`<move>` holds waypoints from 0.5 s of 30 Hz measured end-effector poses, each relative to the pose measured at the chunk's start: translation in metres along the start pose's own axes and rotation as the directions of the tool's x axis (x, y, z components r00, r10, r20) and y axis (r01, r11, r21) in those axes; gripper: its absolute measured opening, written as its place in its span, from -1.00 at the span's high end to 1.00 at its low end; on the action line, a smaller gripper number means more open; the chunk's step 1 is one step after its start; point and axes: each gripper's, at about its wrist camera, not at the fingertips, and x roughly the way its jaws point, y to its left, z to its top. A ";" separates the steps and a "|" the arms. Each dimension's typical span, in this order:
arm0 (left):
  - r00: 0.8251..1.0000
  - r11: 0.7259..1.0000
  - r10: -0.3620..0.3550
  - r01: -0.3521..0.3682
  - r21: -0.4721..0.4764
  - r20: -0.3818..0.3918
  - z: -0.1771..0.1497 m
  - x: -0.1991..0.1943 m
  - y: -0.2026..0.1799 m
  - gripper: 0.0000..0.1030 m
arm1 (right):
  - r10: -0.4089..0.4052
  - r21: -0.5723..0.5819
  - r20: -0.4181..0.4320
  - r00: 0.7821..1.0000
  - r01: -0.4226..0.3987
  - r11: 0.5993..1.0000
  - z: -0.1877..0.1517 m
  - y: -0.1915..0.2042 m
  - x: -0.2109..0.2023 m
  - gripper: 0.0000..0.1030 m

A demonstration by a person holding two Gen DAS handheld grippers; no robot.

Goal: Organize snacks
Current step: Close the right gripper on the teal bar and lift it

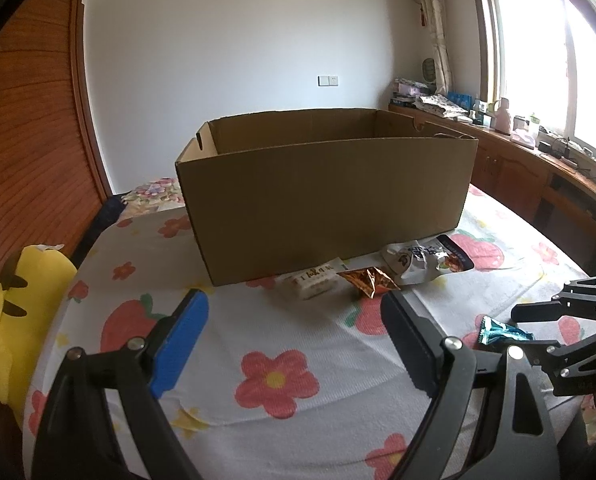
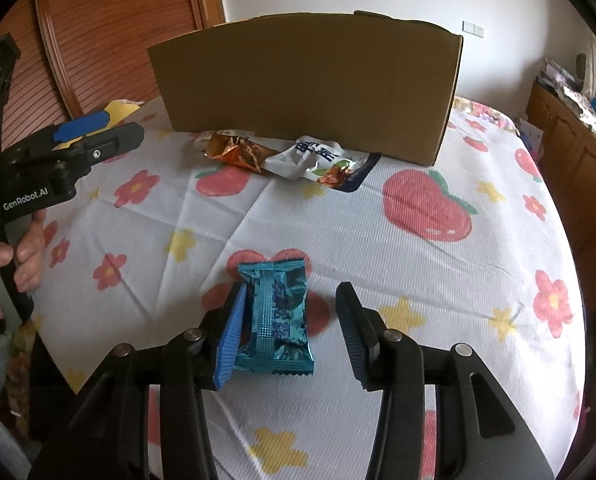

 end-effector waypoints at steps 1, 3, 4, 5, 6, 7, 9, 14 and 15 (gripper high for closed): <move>1.000 1.000 0.001 -0.001 0.000 0.000 0.000 0.000 0.000 -0.72 | -0.001 -0.001 0.000 1.000 0.001 1.000 0.000 0.000 0.000 0.11; 1.000 1.000 0.006 -0.006 0.003 0.001 0.000 0.000 0.000 -0.72 | -0.008 -0.009 0.000 1.000 0.008 1.000 0.000 0.001 0.001 0.11; 1.000 1.000 0.008 -0.008 0.004 0.001 0.000 0.000 0.000 -0.72 | -0.015 -0.016 0.002 1.000 0.015 1.000 0.000 0.002 0.001 0.11; 1.000 1.000 0.009 -0.009 0.005 0.001 0.000 0.000 0.000 -0.72 | -0.024 -0.025 0.004 1.000 0.024 0.999 0.000 0.003 0.002 0.11; 1.000 1.000 0.010 -0.010 0.006 0.002 0.000 0.000 0.000 -0.72 | -0.035 -0.035 0.005 0.999 0.035 0.999 -0.001 0.005 0.002 0.11; 1.000 1.000 0.011 -0.011 0.007 0.002 0.000 0.000 0.000 -0.72 | -0.045 -0.044 0.007 0.999 0.045 0.998 -0.002 0.007 0.002 0.11; 1.000 1.000 0.012 -0.012 0.008 0.000 0.000 0.000 -0.001 -0.72 | -0.062 -0.061 0.013 0.998 0.063 0.996 -0.004 0.010 0.002 0.12; 1.000 1.000 0.014 -0.014 0.012 -0.002 0.000 0.000 -0.002 -0.72 | -0.057 -0.058 0.016 0.998 0.057 0.997 -0.004 0.010 0.002 0.18; 1.000 1.000 0.013 -0.013 0.011 -0.002 0.000 0.000 -0.003 -0.72 | -0.055 -0.058 0.017 0.998 0.056 0.997 -0.004 0.010 0.002 0.18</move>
